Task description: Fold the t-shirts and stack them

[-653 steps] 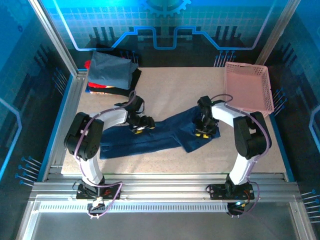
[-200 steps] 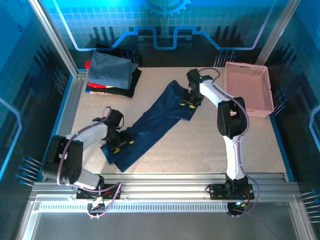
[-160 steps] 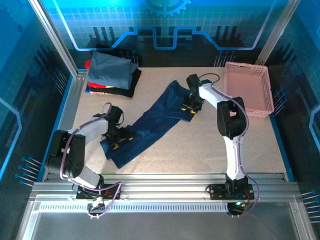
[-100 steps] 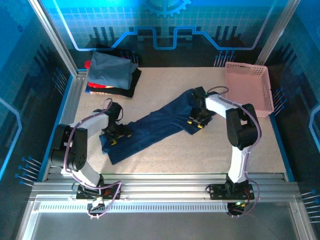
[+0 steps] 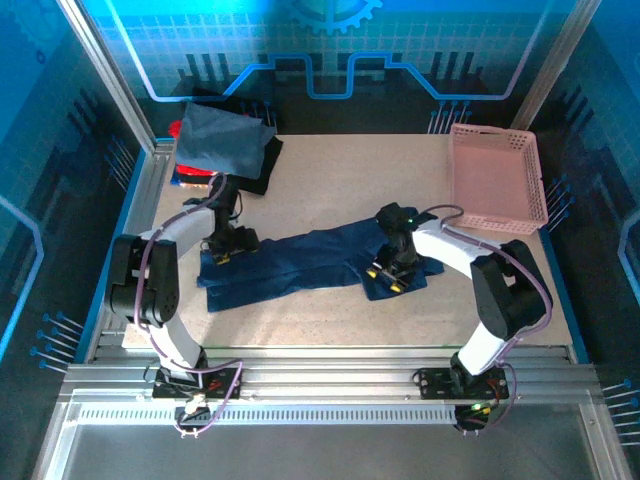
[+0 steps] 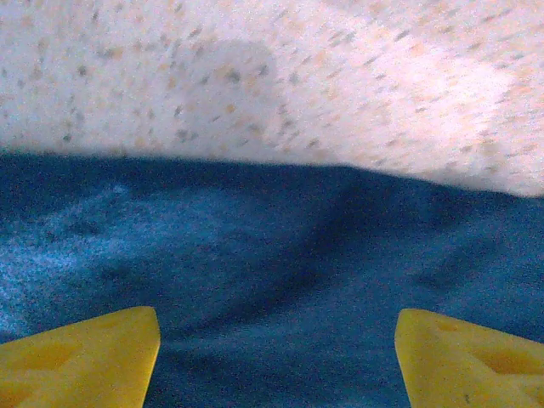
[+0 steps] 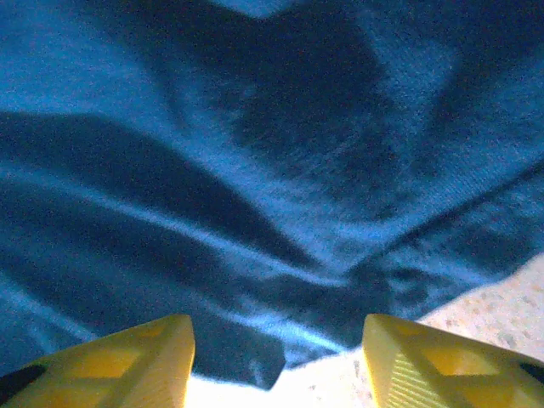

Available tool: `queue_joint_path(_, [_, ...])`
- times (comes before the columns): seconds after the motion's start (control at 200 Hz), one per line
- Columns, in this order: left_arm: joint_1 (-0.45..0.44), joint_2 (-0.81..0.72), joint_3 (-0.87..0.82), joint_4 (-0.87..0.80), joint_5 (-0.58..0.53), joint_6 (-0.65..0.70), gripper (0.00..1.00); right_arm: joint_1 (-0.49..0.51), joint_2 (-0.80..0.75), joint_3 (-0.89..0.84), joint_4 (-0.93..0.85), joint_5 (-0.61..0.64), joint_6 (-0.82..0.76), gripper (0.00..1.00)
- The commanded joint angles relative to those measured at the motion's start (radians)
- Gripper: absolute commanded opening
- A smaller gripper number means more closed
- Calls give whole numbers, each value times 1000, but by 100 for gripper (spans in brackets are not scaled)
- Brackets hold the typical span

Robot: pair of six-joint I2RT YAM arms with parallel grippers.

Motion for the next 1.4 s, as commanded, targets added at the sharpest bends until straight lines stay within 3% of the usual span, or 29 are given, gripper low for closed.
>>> queue_joint_path(0.0, [9, -94, 75, -34, 94, 44, 75, -56, -62, 128, -105, 4, -118, 58])
queue_joint_path(0.15, [41, -218, 86, -97, 137, 8, 78, -160, -38, 255, -107, 15, -415, 58])
queue_joint_path(0.26, [131, -277, 19, -132, 181, -28, 78, -225, 46, 333, -79, -17, -610, 56])
queue_joint_path(0.4, [258, -319, -82, -126, 223, -56, 77, -263, 151, 389, -20, -49, -732, 51])
queue_joint_path(0.75, [372, -338, -229, -60, 261, -106, 75, -260, 292, 467, 2, -102, -770, 50])
queue_joint_path(1.056, [407, -313, -287, -2, 274, -110, 74, -245, 351, 476, 10, -113, -764, 45])
queue_joint_path(1.166, [409, -300, -304, 26, 288, -119, 73, -237, 385, 513, -10, -98, -769, 37])
queue_joint_path(1.396, [409, -268, -340, 74, 304, -131, 67, -238, 391, 571, -18, -70, -742, 7])
